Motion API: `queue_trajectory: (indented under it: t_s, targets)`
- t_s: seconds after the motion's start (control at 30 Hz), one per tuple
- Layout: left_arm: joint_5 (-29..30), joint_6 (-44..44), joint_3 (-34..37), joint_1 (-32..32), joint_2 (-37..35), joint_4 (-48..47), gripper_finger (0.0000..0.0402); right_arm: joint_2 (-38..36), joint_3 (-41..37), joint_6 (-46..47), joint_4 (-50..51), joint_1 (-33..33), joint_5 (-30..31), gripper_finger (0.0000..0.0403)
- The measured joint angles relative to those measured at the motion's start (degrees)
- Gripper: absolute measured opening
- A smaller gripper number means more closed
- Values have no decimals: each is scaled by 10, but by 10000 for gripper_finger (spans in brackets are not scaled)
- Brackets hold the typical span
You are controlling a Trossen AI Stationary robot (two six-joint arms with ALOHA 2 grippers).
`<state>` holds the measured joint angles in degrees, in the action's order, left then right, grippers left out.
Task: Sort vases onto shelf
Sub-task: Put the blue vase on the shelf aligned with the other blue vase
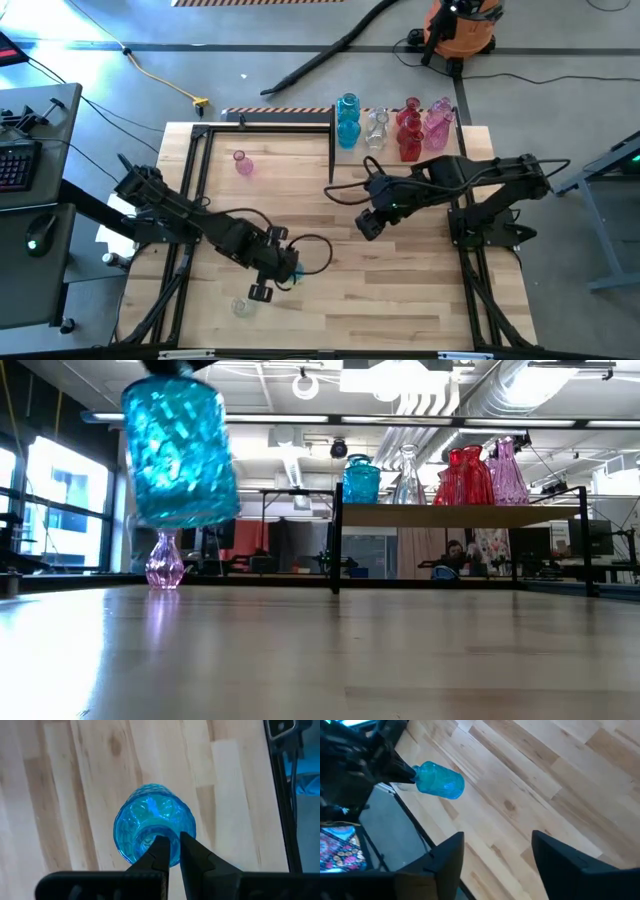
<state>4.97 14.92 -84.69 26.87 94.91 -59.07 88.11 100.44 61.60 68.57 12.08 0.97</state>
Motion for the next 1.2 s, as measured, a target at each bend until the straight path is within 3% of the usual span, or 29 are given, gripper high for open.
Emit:
queue_trajectory:
  t_s: [0.2, 0.77, 1.2]
  targets:
    - [0, -39, -43, -34, 0, -14, 10, 17, 0, -58, 11, 0, 0, 239]
    - [0, -124, -125, -160, -1, -16, 10, 32, 0, -276, -33, 0, 6, 240]
    - [0, -148, -161, -210, -1, -5, 11, 32, 0, -449, -93, 0, 112, 240]
